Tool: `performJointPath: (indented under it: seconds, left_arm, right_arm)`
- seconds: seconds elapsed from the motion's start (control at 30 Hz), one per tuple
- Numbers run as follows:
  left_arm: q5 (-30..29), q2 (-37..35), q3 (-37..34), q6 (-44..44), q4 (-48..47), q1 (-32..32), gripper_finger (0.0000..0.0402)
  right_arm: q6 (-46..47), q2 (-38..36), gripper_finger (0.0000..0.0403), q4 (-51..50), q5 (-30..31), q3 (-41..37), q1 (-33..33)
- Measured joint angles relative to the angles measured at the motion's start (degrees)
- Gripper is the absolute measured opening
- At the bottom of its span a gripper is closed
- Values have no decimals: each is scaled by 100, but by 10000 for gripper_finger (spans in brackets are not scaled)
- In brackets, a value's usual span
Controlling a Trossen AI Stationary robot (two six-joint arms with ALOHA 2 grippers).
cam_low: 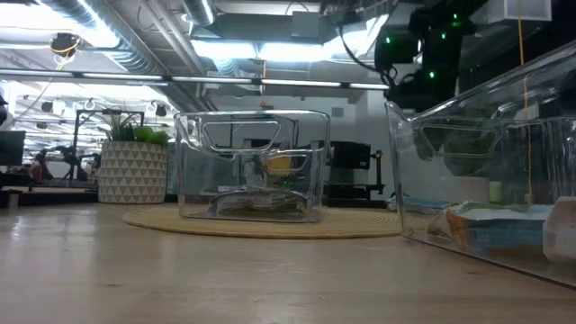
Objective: Pick and place Granola Bars by type
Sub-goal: Put the red granola bar pack into the bottom right transparent bin
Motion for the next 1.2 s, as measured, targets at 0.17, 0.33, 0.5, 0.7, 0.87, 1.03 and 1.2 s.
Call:
performJointPath:
  seconds: [0.17,0.33,0.5,0.7,0.87,1.03,1.2]
  left_arm:
    - [0,72,0,-2,0,0,168]
    - [0,162,0,-15,0,1,168]
    - [0,254,0,-15,0,0,168]
    - [2,344,0,-67,0,2,168]
    - [2,371,0,-156,0,0,168]
    - [2,373,0,-245,0,1,168]
    - [2,373,0,-304,0,1,168]
  right_arm:
    - [-166,2,242,664,7,-423,-187]
    - [-137,6,325,1100,227,-576,-457]
    - [-61,240,361,1357,244,-578,-621]
    - [-34,781,351,1412,280,-578,-658]
    - [114,1253,340,1427,562,-578,-660]
    - [120,1582,325,1480,651,-578,-669]
    - [137,1711,315,1518,646,-576,-706]
